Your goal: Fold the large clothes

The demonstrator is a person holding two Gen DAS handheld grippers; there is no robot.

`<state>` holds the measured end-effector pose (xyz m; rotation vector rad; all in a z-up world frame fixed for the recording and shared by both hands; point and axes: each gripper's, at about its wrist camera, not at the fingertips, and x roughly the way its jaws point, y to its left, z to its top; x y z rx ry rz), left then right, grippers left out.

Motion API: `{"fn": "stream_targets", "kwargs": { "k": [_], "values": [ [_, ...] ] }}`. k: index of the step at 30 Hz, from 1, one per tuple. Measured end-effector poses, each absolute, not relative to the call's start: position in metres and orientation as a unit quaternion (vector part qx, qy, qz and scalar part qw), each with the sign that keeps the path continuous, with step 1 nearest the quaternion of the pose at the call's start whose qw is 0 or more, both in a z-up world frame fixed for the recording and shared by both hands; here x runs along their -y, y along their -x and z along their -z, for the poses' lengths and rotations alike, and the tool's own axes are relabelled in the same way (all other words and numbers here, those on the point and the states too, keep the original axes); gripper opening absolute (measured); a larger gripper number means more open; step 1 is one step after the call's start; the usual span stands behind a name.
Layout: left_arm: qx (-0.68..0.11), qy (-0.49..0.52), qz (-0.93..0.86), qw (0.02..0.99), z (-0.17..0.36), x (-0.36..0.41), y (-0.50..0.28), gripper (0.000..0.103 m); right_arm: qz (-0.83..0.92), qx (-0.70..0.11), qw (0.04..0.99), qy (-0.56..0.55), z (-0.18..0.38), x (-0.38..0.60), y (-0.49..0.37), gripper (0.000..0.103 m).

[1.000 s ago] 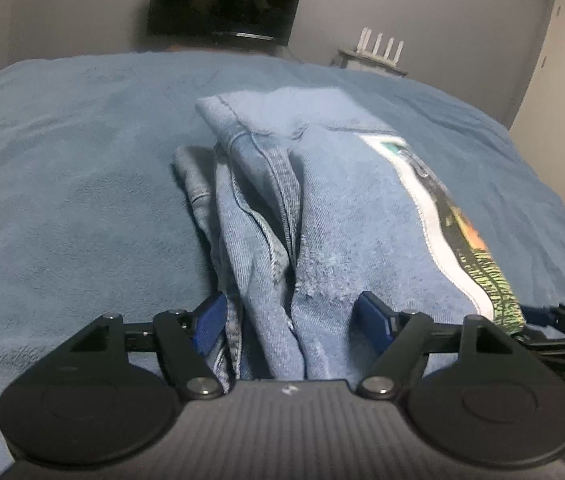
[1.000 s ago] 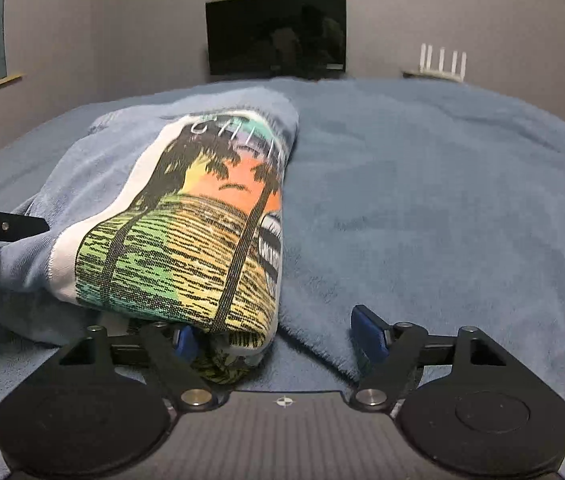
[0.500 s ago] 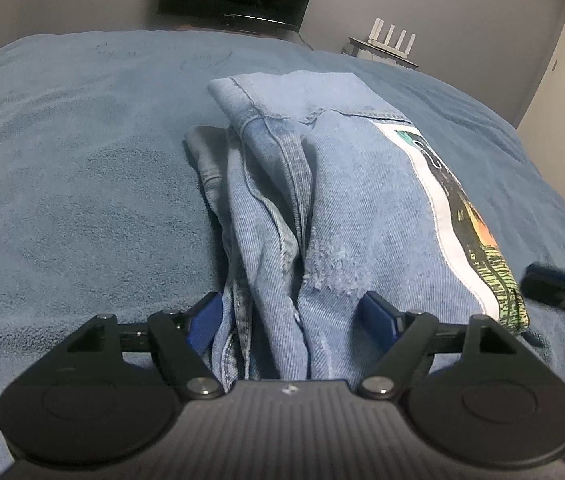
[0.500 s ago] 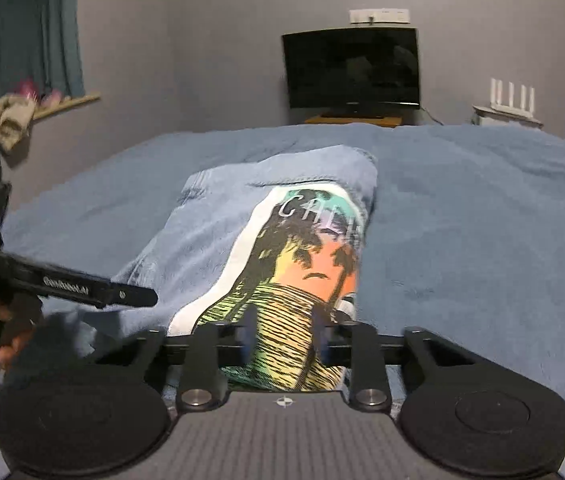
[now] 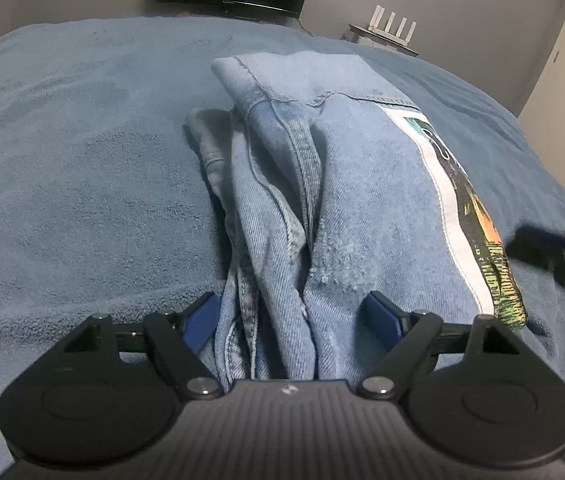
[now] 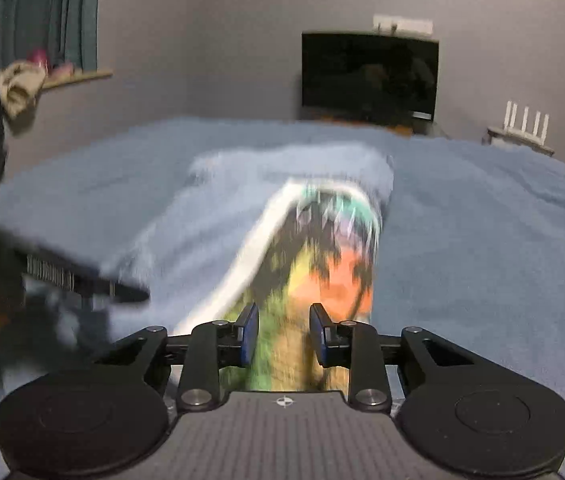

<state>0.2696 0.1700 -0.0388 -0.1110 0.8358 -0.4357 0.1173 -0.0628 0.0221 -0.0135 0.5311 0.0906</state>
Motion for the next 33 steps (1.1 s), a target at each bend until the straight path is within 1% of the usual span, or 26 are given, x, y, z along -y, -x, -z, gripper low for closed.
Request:
{"fn": "stream_targets", "kwargs": {
  "k": [5,8,10,11,13,14,16,18,21,25,26,27,28,29,30,31,33],
  "values": [
    [-0.403,0.052,0.212,0.889,0.038,-0.168,-0.271,0.081,-0.037,-0.247,0.968,-0.036,-0.031,0.068,-0.167,0.032],
    [-0.408,0.055,0.214,0.886,0.041,-0.171,-0.274,0.081,-0.048,-0.277,0.959,-0.043,-0.020,0.062,-0.202,0.032],
    [-0.412,0.050,0.215,0.884,0.043,-0.170,-0.275,0.081,-0.044,-0.305,0.951,-0.034,-0.011,0.054,-0.219,0.037],
    [-0.415,0.051,0.216,0.883,0.044,-0.170,-0.277,0.081,-0.044,-0.321,0.946,-0.019,-0.008,0.049,-0.226,0.043],
    [-0.416,0.053,0.218,0.881,0.045,-0.171,-0.278,0.081,-0.035,-0.337,0.941,-0.001,-0.016,0.041,-0.231,0.043],
    [-0.416,0.054,0.221,0.880,0.045,-0.173,-0.279,0.081,-0.033,-0.334,0.942,0.000,-0.025,0.037,-0.231,0.043],
    [-0.417,0.057,0.223,0.879,0.047,-0.174,-0.280,0.081,-0.052,-0.298,0.953,-0.006,-0.045,0.029,-0.227,0.041],
    [-0.418,0.057,0.224,0.879,0.047,-0.174,-0.281,0.081,-0.066,-0.272,0.960,0.008,-0.058,0.014,-0.234,0.044],
    [-0.416,0.055,0.223,0.880,0.048,-0.173,-0.281,0.081,-0.106,-0.293,0.950,-0.005,-0.061,-0.006,-0.270,0.047],
    [-0.417,0.059,0.225,0.879,0.049,-0.175,-0.282,0.081,-0.114,-0.325,0.939,-0.008,-0.053,-0.030,-0.318,0.048],
    [-0.417,0.060,0.226,0.878,0.049,-0.175,-0.282,0.081,-0.113,-0.330,0.937,-0.008,-0.052,-0.035,-0.327,0.051],
    [-0.418,0.061,0.227,0.878,0.050,-0.175,-0.282,0.081,-0.112,-0.336,0.935,-0.001,-0.050,-0.041,-0.335,0.058],
    [-0.418,0.062,0.228,0.877,0.050,-0.176,-0.282,0.081,-0.106,-0.341,0.934,0.013,-0.048,-0.047,-0.340,0.058],
    [-0.417,0.063,0.229,0.877,0.050,-0.177,-0.282,0.081,-0.097,-0.344,0.933,0.031,-0.043,-0.051,-0.347,0.055],
    [-0.418,0.065,0.230,0.877,0.051,-0.177,-0.283,0.081,-0.094,-0.352,0.930,0.043,-0.039,-0.053,-0.352,0.036],
    [-0.419,0.065,0.230,0.876,0.051,-0.178,-0.283,0.081,-0.105,-0.363,0.925,0.037,-0.035,-0.054,-0.357,0.030],
    [-0.420,0.063,0.230,0.876,0.052,-0.180,-0.284,0.081,-0.121,-0.375,0.919,0.009,-0.031,-0.049,-0.364,0.029]
  ]
}}
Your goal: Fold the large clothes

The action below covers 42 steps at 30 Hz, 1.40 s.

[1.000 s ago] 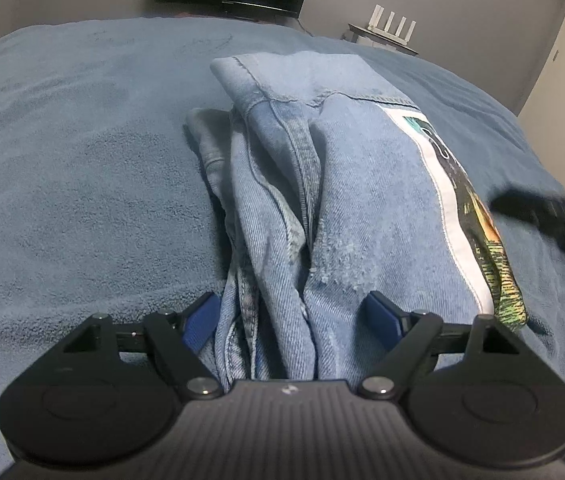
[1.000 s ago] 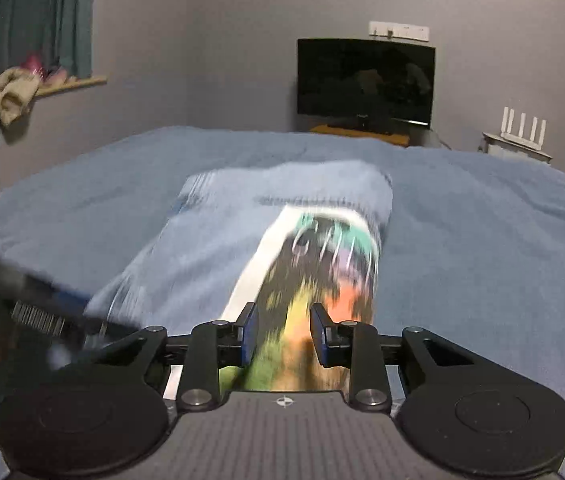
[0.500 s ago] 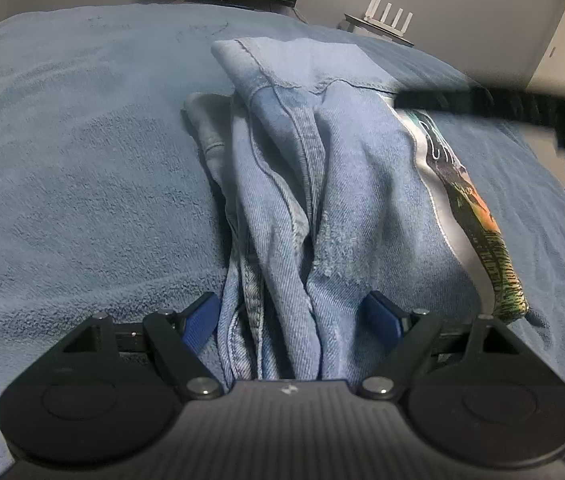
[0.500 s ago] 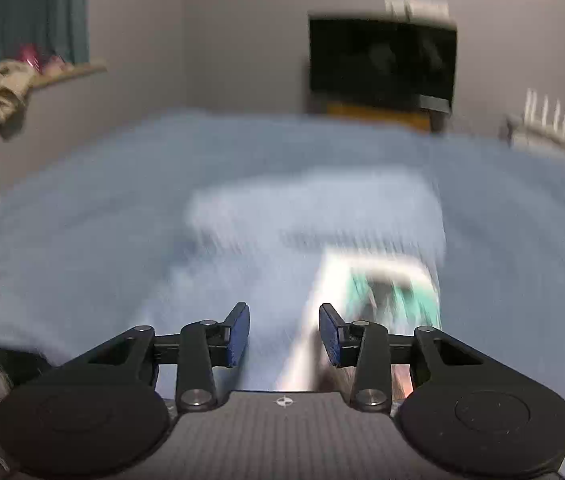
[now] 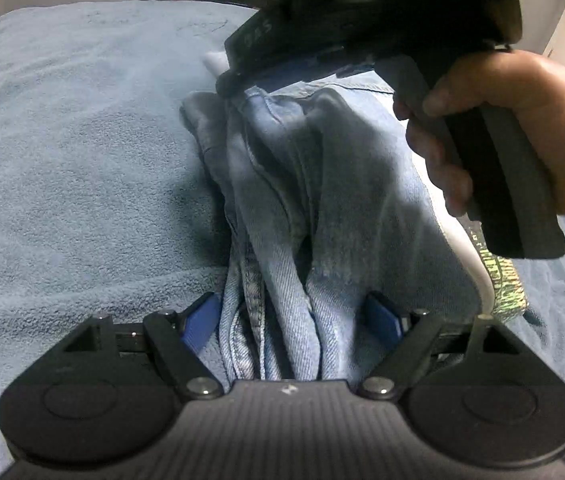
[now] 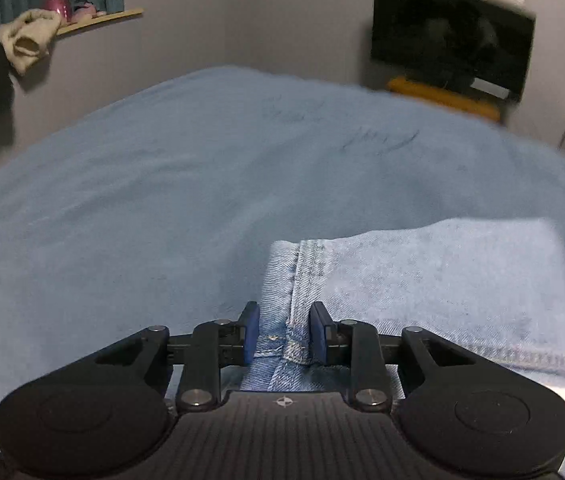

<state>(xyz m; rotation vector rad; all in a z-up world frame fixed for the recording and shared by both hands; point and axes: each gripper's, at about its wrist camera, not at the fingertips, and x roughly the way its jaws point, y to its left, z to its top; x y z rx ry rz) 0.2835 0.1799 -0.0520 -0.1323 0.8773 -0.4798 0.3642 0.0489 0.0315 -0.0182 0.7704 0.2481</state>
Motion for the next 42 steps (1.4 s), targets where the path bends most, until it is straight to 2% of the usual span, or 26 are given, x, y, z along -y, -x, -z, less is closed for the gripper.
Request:
{"fn": "stream_targets", "kwargs": {
  "k": [4,7,8,9,11,16,18,21,25,30,36,40,42],
  "values": [
    [-0.412,0.042,0.222,0.883,0.044,-0.181,-0.280,0.081,-0.132,-0.390,0.911,-0.028,-0.019,-0.039,-0.373,0.030],
    [-0.411,0.071,0.221,0.882,0.041,-0.190,-0.281,0.081,-0.130,-0.400,0.905,-0.055,-0.012,-0.035,-0.382,0.032],
    [-0.412,0.092,0.218,0.880,0.041,-0.196,-0.282,0.081,-0.133,-0.402,0.904,-0.062,-0.011,-0.033,-0.384,0.037],
    [-0.412,0.108,0.215,0.879,0.041,-0.201,-0.282,0.081,-0.144,-0.403,0.902,-0.060,-0.009,-0.035,-0.388,0.048],
    [-0.412,0.149,0.212,0.874,0.043,-0.213,-0.284,0.081,-0.160,-0.396,0.903,-0.038,-0.017,-0.039,-0.384,0.057],
    [-0.430,0.238,0.229,0.840,0.056,-0.233,-0.293,0.081,-0.192,-0.351,0.912,-0.091,-0.051,-0.006,-0.346,0.066],
    [-0.438,0.263,0.240,0.826,0.063,-0.238,-0.295,0.081,-0.189,-0.326,0.920,-0.109,-0.062,0.020,-0.324,0.081],
    [-0.446,0.281,0.256,0.811,0.070,-0.241,-0.298,0.084,-0.175,-0.312,0.923,-0.142,-0.070,0.067,-0.299,0.091],
    [-0.460,0.254,0.262,0.810,0.080,-0.240,-0.295,0.085,-0.134,-0.315,0.920,-0.191,-0.064,0.135,-0.279,0.093],
    [-0.462,0.282,0.289,0.790,0.091,-0.241,-0.296,0.087,-0.105,-0.329,0.898,-0.274,-0.026,0.197,-0.274,0.094],
    [-0.434,0.348,0.336,0.760,0.111,-0.242,-0.305,0.089,-0.117,-0.344,0.855,-0.371,0.024,0.235,-0.281,0.095],
    [-0.428,0.331,0.344,0.767,0.117,-0.234,-0.300,0.088,-0.145,-0.344,0.838,-0.399,0.045,0.243,-0.295,0.099],
    [-0.429,0.308,0.345,0.776,0.116,-0.230,-0.300,0.085,-0.156,-0.346,0.829,-0.411,0.059,0.246,-0.312,0.099]
  ]
}}
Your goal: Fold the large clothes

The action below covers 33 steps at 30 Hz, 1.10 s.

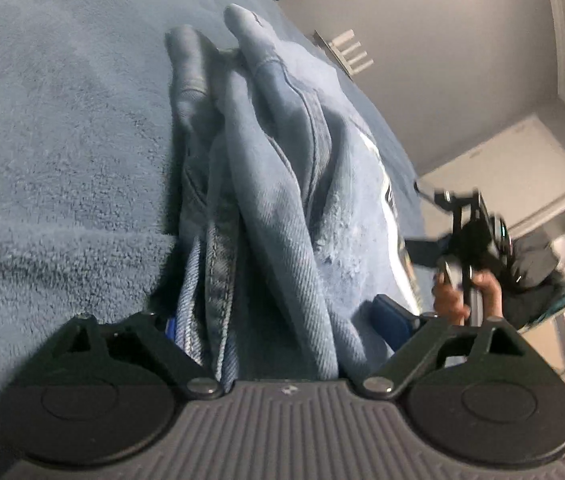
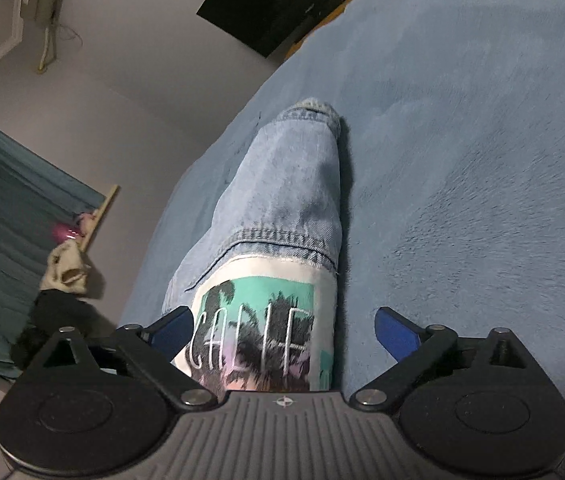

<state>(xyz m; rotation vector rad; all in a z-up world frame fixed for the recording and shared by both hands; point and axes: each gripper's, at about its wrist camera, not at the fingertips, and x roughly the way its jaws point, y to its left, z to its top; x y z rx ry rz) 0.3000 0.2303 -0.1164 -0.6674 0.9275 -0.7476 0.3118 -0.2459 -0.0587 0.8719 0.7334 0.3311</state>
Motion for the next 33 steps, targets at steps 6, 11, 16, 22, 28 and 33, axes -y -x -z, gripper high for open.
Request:
{"fn": "stream_targets", "kwargs": {
  "k": [6,11,16,22,28,33],
  "values": [
    [-0.433,0.314,0.351,0.769,0.125,-0.246,-0.299,0.077,-0.213,-0.360,0.797,-0.436,0.085,0.243,-0.363,0.102],
    [-0.431,0.314,0.355,0.768,0.132,-0.245,-0.303,0.078,-0.256,-0.353,0.779,-0.451,0.106,0.240,-0.408,0.103],
    [-0.431,0.320,0.361,0.763,0.129,-0.255,-0.303,0.078,-0.274,-0.357,0.777,-0.440,0.113,0.226,-0.454,0.103],
    [-0.431,0.325,0.361,0.761,0.126,-0.258,-0.298,0.078,-0.290,-0.350,0.786,-0.419,0.122,0.208,-0.499,0.103],
    [-0.431,0.324,0.359,0.762,0.126,-0.250,-0.307,0.076,-0.312,-0.262,0.786,-0.466,0.140,0.218,-0.484,0.082],
    [-0.419,0.324,0.344,0.775,0.113,-0.239,-0.307,0.075,-0.266,-0.222,0.803,-0.485,0.130,0.212,-0.473,0.057]
  ]
}}
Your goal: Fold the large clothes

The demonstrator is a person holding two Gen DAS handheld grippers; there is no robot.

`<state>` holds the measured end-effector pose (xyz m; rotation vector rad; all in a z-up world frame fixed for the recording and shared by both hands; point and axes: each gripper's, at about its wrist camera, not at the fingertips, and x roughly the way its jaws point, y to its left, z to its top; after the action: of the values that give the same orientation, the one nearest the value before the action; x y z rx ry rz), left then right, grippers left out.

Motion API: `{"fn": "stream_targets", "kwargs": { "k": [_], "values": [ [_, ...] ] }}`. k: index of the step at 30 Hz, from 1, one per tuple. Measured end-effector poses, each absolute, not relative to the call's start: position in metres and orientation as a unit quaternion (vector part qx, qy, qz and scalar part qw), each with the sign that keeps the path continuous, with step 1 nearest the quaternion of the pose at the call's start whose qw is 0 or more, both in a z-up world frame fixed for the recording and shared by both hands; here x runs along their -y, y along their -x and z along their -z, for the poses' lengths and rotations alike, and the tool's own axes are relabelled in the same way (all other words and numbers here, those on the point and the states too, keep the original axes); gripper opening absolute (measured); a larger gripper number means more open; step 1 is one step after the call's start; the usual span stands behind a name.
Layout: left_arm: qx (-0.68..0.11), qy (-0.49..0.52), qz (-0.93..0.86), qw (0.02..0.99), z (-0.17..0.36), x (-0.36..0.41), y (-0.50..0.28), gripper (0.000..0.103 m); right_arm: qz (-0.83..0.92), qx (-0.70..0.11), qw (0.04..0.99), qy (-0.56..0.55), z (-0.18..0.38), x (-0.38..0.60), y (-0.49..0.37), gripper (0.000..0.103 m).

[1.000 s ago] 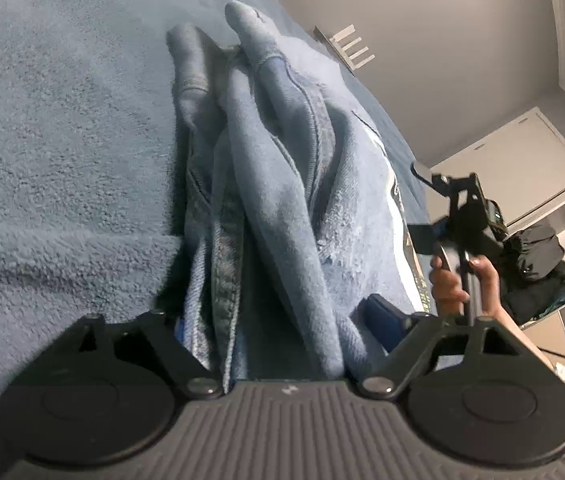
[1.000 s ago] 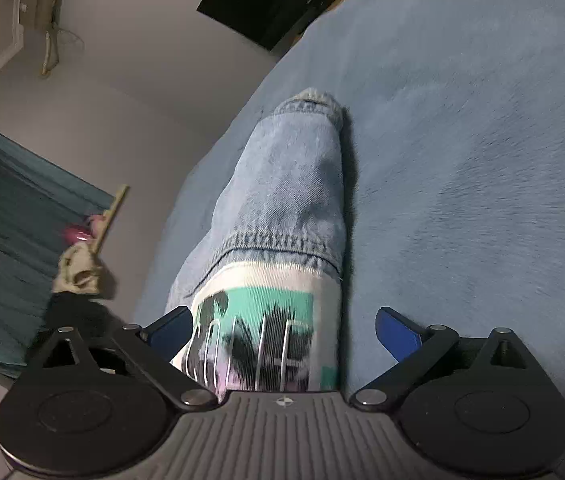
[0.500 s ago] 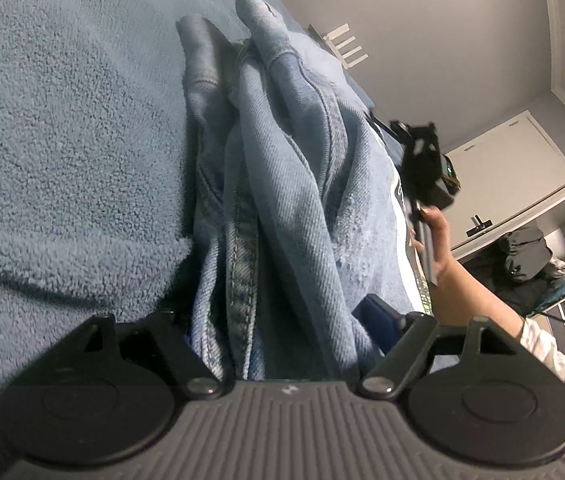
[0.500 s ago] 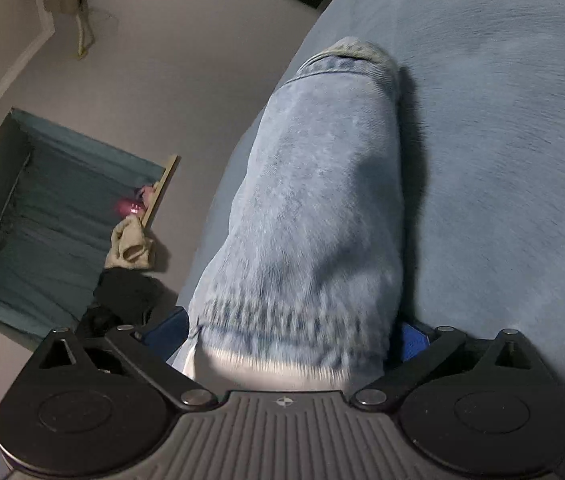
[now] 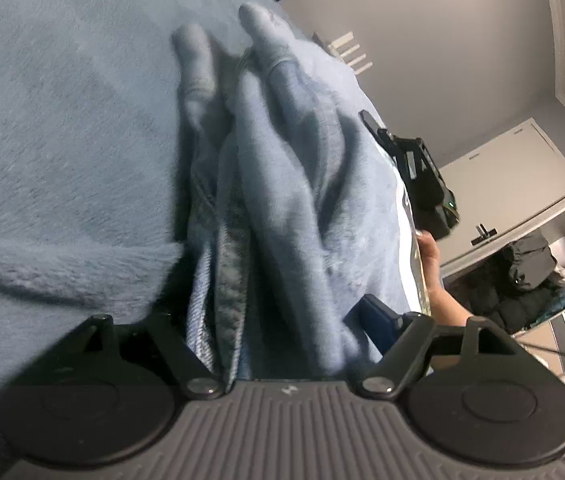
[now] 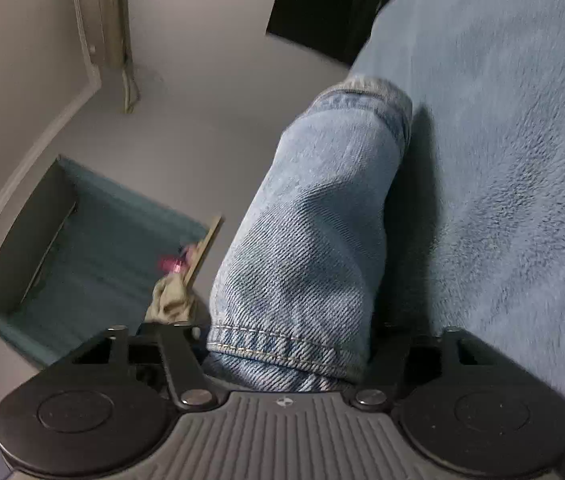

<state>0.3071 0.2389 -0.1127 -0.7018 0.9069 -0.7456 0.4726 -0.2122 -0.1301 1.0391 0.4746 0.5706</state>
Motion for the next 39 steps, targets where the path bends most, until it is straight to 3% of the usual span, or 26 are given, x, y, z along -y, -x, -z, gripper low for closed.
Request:
{"fn": "stream_targets", "kwargs": {
  "k": [10,13,16,19,21,23,25,31,39],
  "values": [
    [-0.373,0.352,0.328,0.793,0.101,-0.172,-0.325,0.072,-0.214,-0.210,0.884,-0.360,0.031,0.240,-0.487,0.054],
    [-0.376,0.328,0.307,0.810,0.109,-0.155,-0.329,0.072,-0.193,-0.228,0.889,-0.347,0.033,0.254,-0.509,0.054],
    [-0.377,0.290,0.307,0.824,0.113,-0.152,-0.327,0.072,-0.130,-0.308,0.873,-0.356,0.061,0.261,-0.528,0.060],
    [-0.381,0.301,0.310,0.818,0.115,-0.155,-0.329,0.072,-0.116,-0.312,0.860,-0.386,0.081,0.271,-0.536,0.065],
    [-0.379,0.296,0.312,0.820,0.116,-0.160,-0.327,0.072,-0.085,-0.299,0.874,-0.374,0.079,0.273,-0.531,0.089],
    [-0.376,0.292,0.312,0.822,0.117,-0.159,-0.327,0.073,-0.069,-0.292,0.878,-0.373,0.073,0.274,-0.526,0.090],
    [-0.376,0.287,0.312,0.824,0.117,-0.158,-0.327,0.073,-0.047,-0.265,0.901,-0.340,0.064,0.264,-0.496,0.090],
    [-0.374,0.281,0.306,0.830,0.119,-0.149,-0.330,0.073,-0.009,-0.193,0.977,-0.091,0.030,0.180,-0.371,0.096],
    [-0.370,0.244,0.281,0.851,0.102,-0.142,-0.320,0.077,0.041,-0.251,0.966,0.042,0.054,0.105,-0.251,0.099]
  ]
}}
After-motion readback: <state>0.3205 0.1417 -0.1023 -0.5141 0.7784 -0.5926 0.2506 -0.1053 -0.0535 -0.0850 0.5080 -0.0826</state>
